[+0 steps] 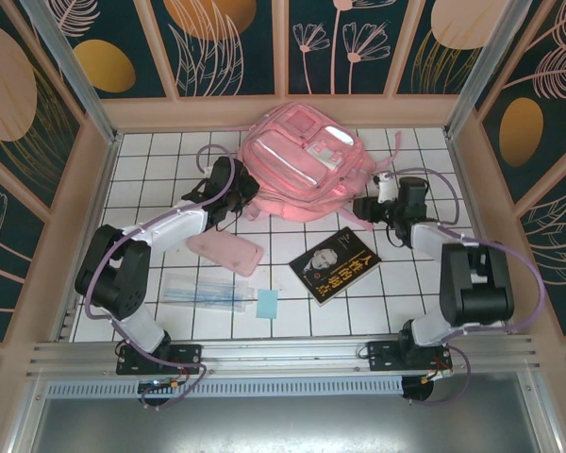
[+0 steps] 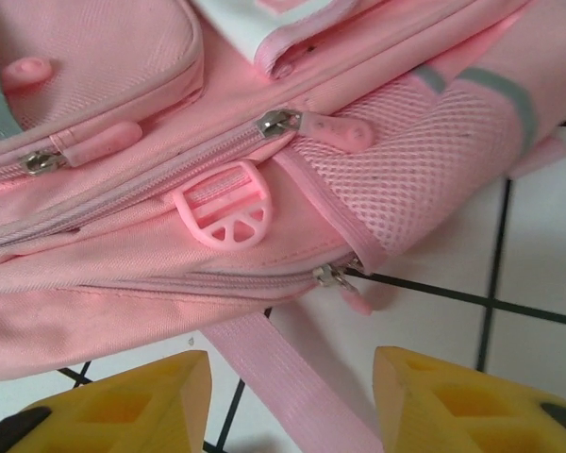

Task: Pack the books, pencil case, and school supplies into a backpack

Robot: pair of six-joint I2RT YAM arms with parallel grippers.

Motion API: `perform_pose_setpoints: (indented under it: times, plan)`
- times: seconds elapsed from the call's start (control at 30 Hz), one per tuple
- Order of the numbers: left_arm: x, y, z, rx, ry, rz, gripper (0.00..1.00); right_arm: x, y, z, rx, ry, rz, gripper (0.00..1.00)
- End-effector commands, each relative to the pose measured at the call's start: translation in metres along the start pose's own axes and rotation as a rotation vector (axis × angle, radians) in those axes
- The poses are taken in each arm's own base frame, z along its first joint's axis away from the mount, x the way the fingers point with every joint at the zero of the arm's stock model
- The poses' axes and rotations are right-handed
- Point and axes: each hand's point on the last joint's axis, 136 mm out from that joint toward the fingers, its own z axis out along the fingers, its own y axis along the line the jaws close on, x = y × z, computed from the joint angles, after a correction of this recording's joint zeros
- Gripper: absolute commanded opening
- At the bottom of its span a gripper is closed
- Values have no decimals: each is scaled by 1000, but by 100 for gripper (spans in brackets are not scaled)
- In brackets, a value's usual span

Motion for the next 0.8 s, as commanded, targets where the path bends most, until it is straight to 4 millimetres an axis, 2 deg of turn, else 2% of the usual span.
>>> perform_pose_setpoints:
  times: [0.0,0.13,0.4,0.53,0.77]
  plan:
    - [-46,-45,-23,163,-151,-47,0,-6,11,13,-112,62,36,44]
    - [-52,-53,-29,216,-143,-110,0,7,15,21,-129,107,121,41]
    - [-71,-67,-48,299,-130,-203,0,6,9,22,-59,73,191,42]
    - [-73,-76,-54,346,-114,-253,0,10,20,29,-72,83,172,42]
    - [-69,-85,-56,389,-67,-311,0,4,16,38,-58,66,178,46]
